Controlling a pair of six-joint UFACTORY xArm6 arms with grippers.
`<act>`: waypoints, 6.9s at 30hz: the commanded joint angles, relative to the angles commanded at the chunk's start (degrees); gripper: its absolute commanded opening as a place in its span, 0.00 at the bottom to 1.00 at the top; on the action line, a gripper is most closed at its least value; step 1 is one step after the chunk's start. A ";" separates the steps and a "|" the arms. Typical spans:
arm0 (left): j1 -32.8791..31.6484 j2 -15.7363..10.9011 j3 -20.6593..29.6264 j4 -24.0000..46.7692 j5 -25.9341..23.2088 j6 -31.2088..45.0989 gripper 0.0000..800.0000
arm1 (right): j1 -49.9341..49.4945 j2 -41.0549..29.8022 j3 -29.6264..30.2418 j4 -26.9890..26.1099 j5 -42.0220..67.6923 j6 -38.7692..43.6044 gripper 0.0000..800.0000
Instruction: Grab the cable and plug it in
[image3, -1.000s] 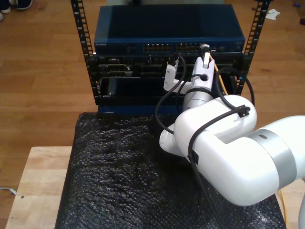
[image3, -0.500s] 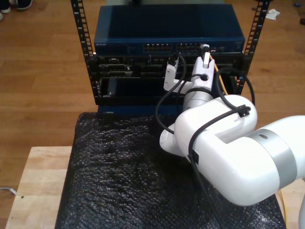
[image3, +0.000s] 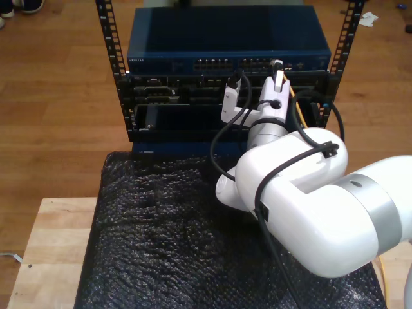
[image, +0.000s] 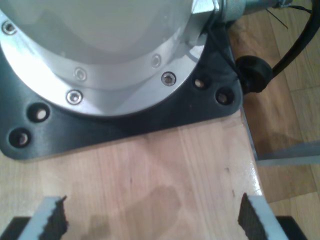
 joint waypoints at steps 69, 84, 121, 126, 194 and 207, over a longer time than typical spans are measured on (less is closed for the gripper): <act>0.00 0.00 0.00 0.00 -0.09 0.00 1.00 | 1.49 -0.79 1.67 0.18 -0.35 0.09 0.00; 0.00 0.00 0.00 0.00 0.00 0.00 1.00 | 1.05 -2.29 3.08 0.35 -0.62 0.18 0.00; 0.00 0.00 0.00 0.00 -0.09 0.00 1.00 | 0.35 -2.37 2.46 0.18 0.09 0.26 0.00; 0.00 0.00 0.00 0.00 -0.09 0.00 1.00 | 0.44 -2.37 1.67 0.18 0.18 0.26 0.00; 0.00 0.00 0.00 0.00 -0.09 0.00 1.00 | -0.09 -7.30 7.30 -4.40 2.73 3.43 0.32; 0.00 0.00 0.00 0.00 -0.09 0.00 1.00 | -0.18 -10.64 14.33 -4.75 2.81 4.13 0.32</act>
